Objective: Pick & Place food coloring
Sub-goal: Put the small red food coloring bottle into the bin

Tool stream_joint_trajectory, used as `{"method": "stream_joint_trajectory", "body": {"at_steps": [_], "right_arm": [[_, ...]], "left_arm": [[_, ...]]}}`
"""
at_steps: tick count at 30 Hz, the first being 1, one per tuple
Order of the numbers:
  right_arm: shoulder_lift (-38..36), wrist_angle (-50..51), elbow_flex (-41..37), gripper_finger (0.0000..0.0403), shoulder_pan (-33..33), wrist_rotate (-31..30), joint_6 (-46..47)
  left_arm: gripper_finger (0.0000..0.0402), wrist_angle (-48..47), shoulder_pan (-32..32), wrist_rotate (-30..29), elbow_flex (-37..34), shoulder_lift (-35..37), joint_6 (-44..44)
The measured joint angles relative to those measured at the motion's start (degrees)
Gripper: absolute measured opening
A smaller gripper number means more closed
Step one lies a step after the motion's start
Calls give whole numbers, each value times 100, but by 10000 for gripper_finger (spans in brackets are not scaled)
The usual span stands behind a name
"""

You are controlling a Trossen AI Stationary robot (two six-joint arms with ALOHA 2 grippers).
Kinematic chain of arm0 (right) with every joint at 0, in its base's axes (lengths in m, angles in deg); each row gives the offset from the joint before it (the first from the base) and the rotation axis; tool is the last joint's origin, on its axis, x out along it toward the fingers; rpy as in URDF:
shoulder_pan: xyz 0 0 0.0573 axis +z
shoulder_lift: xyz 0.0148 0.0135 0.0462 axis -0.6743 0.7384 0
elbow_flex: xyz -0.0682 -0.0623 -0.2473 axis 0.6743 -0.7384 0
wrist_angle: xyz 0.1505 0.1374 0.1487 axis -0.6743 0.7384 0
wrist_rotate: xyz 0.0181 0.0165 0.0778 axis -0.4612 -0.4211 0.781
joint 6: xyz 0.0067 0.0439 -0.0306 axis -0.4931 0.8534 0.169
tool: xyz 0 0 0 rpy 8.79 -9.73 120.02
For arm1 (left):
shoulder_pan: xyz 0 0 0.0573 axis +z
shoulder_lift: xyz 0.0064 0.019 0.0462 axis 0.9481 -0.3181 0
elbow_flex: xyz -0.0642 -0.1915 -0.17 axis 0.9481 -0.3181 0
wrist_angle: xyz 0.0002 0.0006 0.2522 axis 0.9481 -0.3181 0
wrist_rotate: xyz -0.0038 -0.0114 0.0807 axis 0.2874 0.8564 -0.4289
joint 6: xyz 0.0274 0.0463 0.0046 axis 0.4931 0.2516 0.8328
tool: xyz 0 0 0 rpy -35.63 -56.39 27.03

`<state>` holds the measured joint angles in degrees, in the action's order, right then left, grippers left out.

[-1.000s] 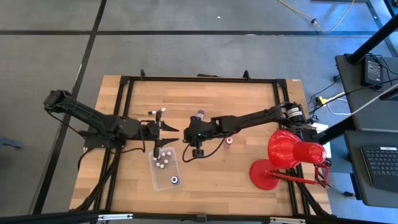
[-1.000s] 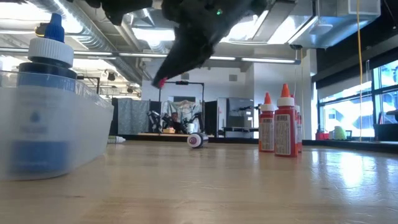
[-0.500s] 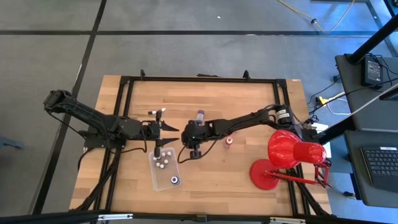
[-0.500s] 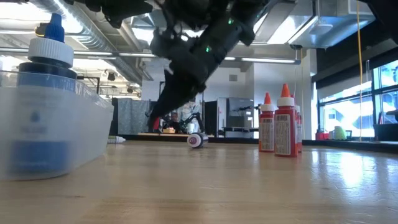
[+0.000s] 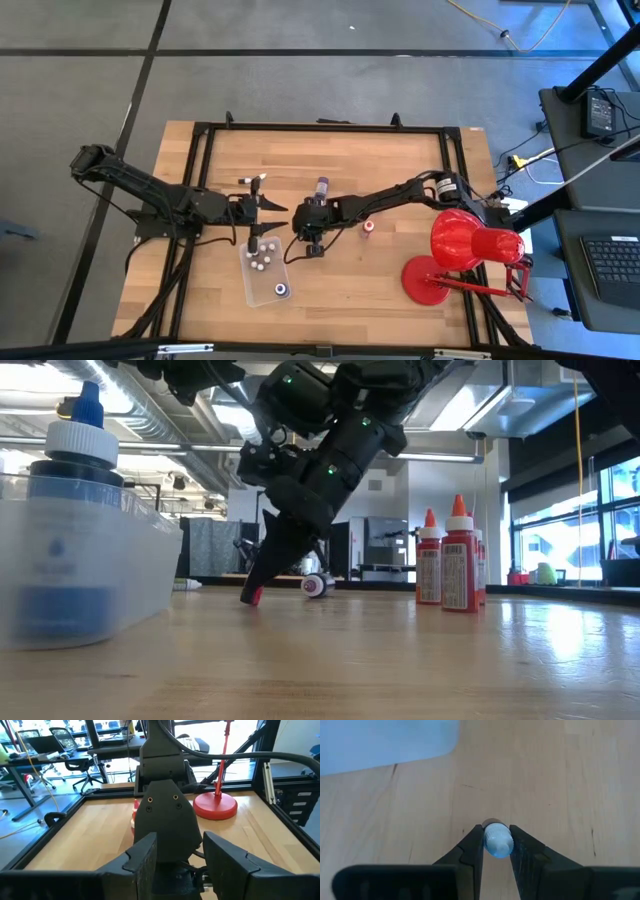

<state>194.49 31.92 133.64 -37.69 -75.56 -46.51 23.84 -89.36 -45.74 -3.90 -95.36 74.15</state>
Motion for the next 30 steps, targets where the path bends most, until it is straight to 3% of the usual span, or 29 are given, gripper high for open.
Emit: {"method": "stream_joint_trajectory", "body": {"at_steps": [10, 30], "right_arm": [[0, 2, 0, 86, 0, -2, -4], [-36, 39, -2, 156, 0, -7, -9]], "left_arm": [[155, -16, 0, 0, 0, 0, -2], [156, -56, 0, 4, 0, 0, -2]]}}
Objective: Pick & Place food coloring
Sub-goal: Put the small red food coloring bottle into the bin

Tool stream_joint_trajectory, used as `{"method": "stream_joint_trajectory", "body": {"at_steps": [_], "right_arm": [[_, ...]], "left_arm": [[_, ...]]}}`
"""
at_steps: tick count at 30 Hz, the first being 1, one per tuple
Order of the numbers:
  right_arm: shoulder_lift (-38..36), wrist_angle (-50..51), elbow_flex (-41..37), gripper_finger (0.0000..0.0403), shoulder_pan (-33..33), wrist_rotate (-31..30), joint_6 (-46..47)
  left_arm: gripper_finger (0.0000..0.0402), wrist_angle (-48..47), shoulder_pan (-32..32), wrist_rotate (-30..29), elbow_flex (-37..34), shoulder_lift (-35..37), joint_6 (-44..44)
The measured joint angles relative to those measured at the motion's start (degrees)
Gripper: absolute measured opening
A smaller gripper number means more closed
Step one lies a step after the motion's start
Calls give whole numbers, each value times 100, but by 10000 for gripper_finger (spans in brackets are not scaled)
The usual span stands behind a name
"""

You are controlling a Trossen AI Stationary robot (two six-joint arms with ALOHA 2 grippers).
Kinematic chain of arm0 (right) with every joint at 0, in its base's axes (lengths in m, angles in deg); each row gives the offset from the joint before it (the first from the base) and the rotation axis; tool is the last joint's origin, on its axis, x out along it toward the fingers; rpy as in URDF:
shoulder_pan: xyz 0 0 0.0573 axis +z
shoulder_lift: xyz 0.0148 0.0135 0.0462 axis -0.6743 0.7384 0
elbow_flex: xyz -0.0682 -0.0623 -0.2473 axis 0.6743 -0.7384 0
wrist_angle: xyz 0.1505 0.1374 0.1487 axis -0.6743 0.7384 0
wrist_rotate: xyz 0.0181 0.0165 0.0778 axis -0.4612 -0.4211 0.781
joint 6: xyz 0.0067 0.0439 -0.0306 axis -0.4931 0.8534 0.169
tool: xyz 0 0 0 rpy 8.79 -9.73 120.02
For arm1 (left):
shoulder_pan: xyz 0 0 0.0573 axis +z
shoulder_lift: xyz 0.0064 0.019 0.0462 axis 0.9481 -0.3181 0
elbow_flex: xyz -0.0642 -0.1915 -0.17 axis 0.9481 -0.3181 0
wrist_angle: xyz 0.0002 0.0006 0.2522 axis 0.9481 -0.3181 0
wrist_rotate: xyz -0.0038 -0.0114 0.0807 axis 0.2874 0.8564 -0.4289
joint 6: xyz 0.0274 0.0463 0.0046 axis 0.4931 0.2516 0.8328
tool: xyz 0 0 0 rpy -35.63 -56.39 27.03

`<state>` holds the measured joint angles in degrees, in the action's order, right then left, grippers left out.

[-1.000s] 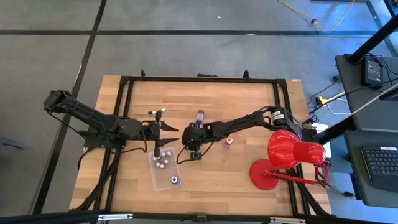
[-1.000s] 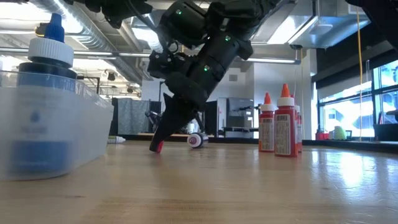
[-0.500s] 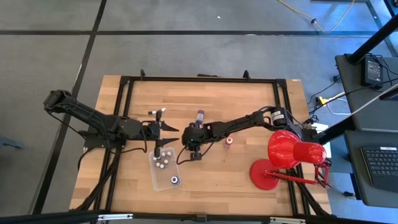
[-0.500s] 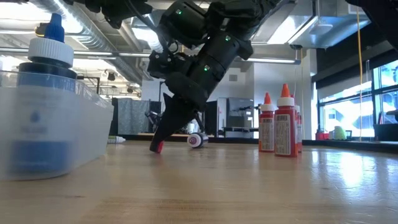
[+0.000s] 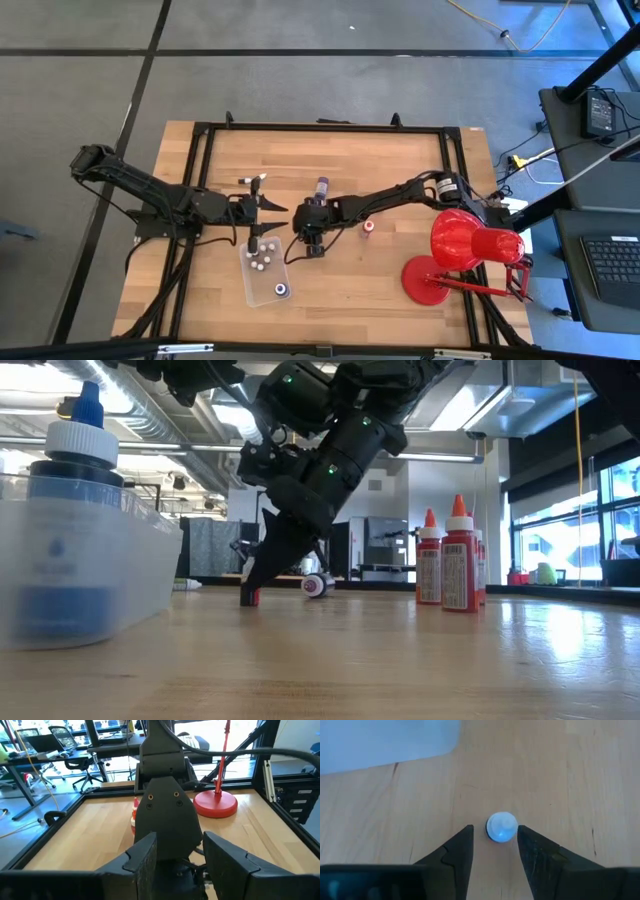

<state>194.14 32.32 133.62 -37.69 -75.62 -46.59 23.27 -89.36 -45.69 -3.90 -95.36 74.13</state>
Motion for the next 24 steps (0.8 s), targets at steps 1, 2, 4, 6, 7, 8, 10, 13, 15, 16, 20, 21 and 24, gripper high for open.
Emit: {"method": "stream_joint_trajectory", "body": {"at_steps": [1, 2, 4, 6, 7, 8, 10, 13, 15, 16, 20, 21, 24], "right_arm": [[-42, 64, -3, 156, 0, -1, -4], [-82, 103, -3, 156, 0, -4, -8], [-189, 317, 0, 157, 0, -3, -5], [-290, 538, -2, 157, 15, -4, 7], [-337, 630, -3, 157, 38, -6, 10], [-385, 752, -3, 157, 62, -13, 10], [-451, 899, -1, 157, 135, -13, 10], [-497, 1221, -3, 157, 259, -9, 12], [-527, 1332, -3, 157, 341, -7, 19], [-566, 1400, -9, 157, 380, -10, 26], [-871, 1356, -317, 157, 514, -69, 23], [-988, 1295, -477, 157, 532, -140, 22], [-1412, 751, -1053, 157, 570, -195, 162]], "left_arm": [[156, -7, 0, 0, -2, 0, 0], [155, -6, 0, 0, -2, 0, 0], [154, -6, 0, 0, -2, 0, -3], [153, -11, 0, 0, -2, 0, -37], [153, -28, 0, 2, -2, 0, -69], [154, -38, 0, 2, -2, 0, -113], [155, -48, 0, 4, -2, 0, -157], [153, -107, 0, 4, -2, 0, -163], [152, -165, 0, 4, -2, -2, -173], [152, -181, 0, 4, -2, -2, -173], [154, -184, 0, 11, -4, -2, -349], [155, -185, 0, 43, -4, -2, -418], [157, -195, -6, 60, -4, -2, -456]]}}
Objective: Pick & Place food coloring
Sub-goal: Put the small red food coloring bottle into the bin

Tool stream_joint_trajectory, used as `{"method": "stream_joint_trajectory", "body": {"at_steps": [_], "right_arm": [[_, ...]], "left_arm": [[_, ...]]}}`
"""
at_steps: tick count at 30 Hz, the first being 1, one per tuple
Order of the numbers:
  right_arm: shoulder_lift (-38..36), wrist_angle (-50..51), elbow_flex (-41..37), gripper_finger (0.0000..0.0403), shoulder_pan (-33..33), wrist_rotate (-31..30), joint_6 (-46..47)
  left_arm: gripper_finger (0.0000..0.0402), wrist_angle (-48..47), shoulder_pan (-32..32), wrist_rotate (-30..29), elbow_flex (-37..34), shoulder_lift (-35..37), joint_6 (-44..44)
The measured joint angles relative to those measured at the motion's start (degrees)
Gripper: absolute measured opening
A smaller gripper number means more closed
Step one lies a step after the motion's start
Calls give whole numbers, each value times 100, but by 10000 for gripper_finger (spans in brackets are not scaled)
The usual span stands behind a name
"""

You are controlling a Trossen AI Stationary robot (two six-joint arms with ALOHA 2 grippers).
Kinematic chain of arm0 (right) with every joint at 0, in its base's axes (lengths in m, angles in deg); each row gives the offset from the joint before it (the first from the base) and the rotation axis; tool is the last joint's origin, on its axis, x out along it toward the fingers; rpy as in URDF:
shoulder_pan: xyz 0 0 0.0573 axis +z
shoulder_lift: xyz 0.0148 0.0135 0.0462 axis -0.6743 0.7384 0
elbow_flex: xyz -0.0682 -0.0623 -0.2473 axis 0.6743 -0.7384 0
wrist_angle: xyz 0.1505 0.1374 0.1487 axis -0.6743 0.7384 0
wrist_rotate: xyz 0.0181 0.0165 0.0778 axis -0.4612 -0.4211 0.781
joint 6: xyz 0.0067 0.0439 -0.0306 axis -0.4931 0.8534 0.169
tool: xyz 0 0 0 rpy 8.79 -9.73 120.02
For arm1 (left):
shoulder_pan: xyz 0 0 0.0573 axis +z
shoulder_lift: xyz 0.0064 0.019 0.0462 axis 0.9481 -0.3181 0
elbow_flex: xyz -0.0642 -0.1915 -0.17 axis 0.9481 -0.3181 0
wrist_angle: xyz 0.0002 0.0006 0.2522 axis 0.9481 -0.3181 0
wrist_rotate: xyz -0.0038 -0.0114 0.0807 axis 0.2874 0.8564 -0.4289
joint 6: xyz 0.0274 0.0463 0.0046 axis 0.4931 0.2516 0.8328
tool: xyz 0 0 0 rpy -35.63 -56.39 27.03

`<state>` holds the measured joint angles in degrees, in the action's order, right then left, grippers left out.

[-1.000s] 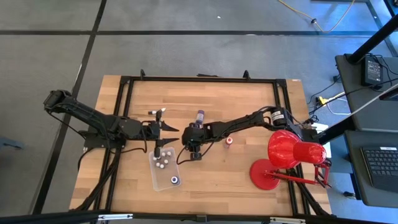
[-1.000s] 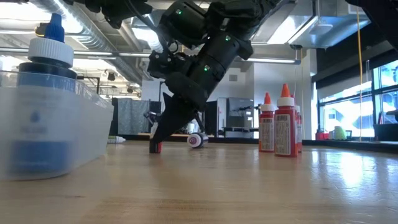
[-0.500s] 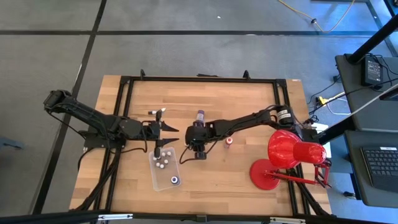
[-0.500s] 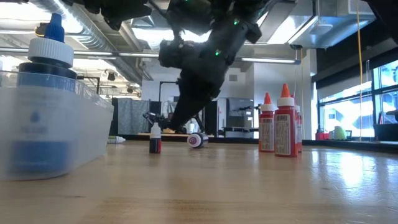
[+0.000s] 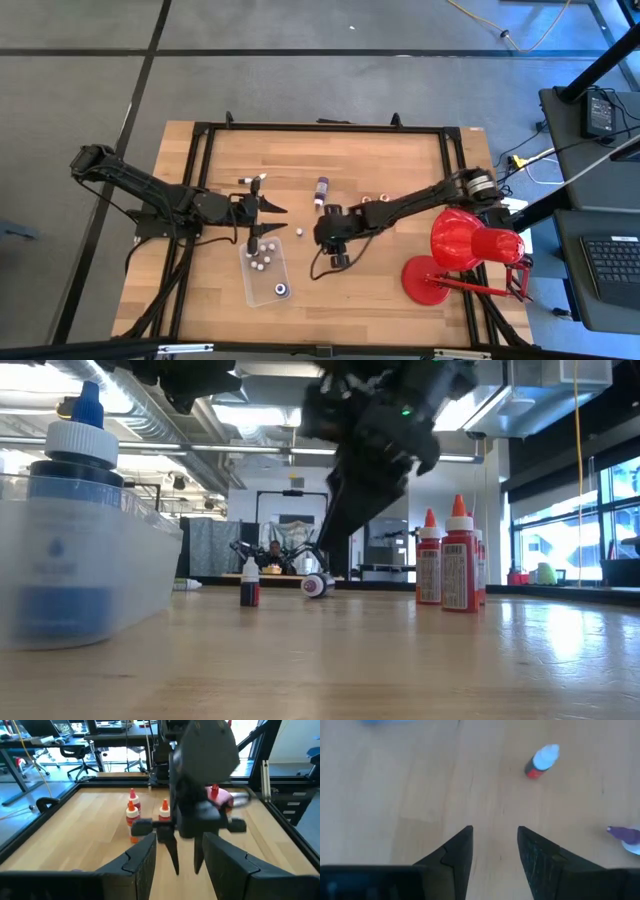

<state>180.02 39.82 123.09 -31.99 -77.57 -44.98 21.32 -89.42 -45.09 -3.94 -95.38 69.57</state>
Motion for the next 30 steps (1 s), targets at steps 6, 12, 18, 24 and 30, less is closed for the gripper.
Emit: {"method": "stream_joint_trajectory", "body": {"at_steps": [6, 12, 18, 24, 30], "right_arm": [[-1068, -955, -1368, 157, 117, 17, 261], [-2272, -2124, -2736, 157, 300, 35, 309], [-3267, -3229, -3760, 157, 417, 37, 110], [-3829, -3962, -4400, 157, 413, 31, -17], [-3901, -4015, -4446, 157, 413, 33, 188]], "left_arm": [[153, -4, 1, 8, 0, 0, 1], [155, -13, 1, -25, 0, 0, 1], [156, 173, 12, 19, -1, 0, -169], [153, 19, 271, 1393, 42, -107, -404], [157, -2087, 727, 1451, 1085, -924, -620]]}}
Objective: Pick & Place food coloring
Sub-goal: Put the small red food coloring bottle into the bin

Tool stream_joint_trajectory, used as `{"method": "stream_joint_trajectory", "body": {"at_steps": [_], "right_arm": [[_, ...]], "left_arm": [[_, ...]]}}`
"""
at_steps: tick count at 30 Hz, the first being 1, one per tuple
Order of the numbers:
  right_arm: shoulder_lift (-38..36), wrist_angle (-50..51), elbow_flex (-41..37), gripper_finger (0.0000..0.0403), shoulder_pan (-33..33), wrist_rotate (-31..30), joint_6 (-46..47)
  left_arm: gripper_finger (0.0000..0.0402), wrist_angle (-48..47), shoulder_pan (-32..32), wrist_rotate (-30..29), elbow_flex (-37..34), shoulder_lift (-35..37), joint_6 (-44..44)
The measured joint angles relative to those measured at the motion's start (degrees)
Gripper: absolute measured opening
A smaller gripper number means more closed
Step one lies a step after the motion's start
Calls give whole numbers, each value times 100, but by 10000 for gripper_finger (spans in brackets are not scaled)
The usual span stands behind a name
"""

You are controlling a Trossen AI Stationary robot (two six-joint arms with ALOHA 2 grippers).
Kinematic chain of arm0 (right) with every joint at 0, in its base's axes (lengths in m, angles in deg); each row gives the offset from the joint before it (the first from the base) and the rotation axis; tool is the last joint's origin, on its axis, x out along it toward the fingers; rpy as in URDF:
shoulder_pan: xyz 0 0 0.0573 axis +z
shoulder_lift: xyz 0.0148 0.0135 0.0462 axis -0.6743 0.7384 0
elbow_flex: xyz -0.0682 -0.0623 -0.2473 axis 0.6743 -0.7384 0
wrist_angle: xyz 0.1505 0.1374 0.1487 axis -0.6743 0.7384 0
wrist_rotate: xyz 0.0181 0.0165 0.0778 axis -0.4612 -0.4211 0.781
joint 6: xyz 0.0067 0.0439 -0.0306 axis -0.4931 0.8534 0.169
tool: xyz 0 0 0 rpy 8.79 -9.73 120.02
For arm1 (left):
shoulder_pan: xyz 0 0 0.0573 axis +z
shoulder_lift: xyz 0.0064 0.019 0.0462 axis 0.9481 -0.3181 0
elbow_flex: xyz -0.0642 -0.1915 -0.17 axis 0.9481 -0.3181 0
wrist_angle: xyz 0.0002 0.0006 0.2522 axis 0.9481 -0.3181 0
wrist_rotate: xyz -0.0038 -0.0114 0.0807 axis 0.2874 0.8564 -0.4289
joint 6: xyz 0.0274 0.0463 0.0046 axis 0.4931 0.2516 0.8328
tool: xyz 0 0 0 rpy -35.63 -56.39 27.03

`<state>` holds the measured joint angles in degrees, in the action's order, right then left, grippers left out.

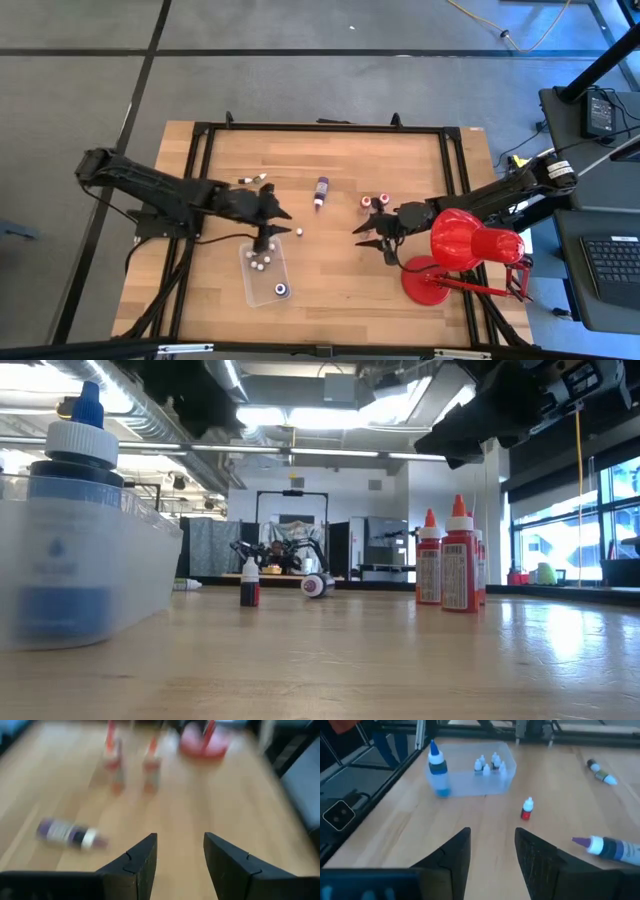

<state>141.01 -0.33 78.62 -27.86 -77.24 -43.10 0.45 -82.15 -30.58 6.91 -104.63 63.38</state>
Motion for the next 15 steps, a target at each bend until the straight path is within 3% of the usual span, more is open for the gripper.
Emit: {"method": "stream_joint_trajectory", "body": {"at_steps": [4, 9, 15], "right_arm": [[4, 174, 0, 157, 0, 2, 332], [9, 280, 0, 157, 2, 7, 419], [9, 435, 0, 157, 118, 13, 446]], "left_arm": [[155, -1038, 183, 4, 950, -923, 163], [153, -1694, 286, 345, 1757, -1916, 652], [157, -1962, 306, 494, 2001, -2579, 671]]}}
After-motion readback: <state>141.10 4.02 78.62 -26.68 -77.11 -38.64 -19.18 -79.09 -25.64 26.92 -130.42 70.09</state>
